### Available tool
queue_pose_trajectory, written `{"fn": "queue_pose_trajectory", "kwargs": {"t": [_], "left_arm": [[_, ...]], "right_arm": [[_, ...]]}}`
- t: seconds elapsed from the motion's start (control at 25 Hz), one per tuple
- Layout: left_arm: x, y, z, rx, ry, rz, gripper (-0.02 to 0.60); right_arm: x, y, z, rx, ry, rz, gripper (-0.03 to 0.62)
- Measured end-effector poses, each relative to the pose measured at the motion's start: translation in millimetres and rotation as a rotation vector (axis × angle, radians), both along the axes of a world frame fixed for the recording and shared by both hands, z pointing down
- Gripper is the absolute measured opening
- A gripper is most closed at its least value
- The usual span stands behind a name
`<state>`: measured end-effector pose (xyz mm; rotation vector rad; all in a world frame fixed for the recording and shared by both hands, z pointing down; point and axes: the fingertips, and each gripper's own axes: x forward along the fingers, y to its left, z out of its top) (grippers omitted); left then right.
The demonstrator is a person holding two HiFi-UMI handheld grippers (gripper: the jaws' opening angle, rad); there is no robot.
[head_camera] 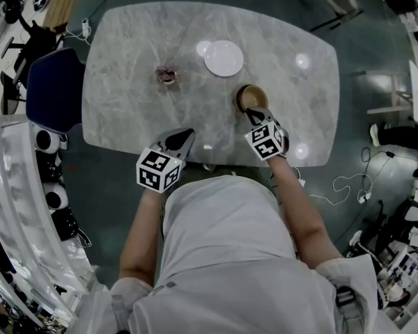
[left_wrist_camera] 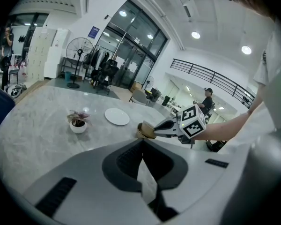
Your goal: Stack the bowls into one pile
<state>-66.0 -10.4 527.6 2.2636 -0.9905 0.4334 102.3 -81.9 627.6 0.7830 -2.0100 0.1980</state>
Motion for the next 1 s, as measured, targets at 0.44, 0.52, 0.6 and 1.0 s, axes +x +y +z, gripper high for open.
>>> {"fn": "queue_pose_trajectory", "kwargs": {"t": [0.44, 0.52, 0.6, 1.0], "left_arm": [[-13, 6, 4, -0.02, -0.005, -0.05, 0.002], [-15, 7, 6, -0.023, -0.006, -0.056, 0.002], [-16, 7, 7, -0.025, -0.005, -0.062, 0.002], [-17, -1, 10, -0.029, -0.001, -0.068, 0.002]], "right_arm": [[-10, -7, 15, -0.048, -0.01, -0.013, 0.026], [-12, -6, 17, -0.056, -0.011, -0.015, 0.026], [-12, -5, 20, -0.066, -0.009, -0.018, 0.026], [-14, -7, 23, -0.11, -0.032, 0.012, 0.054]]}}
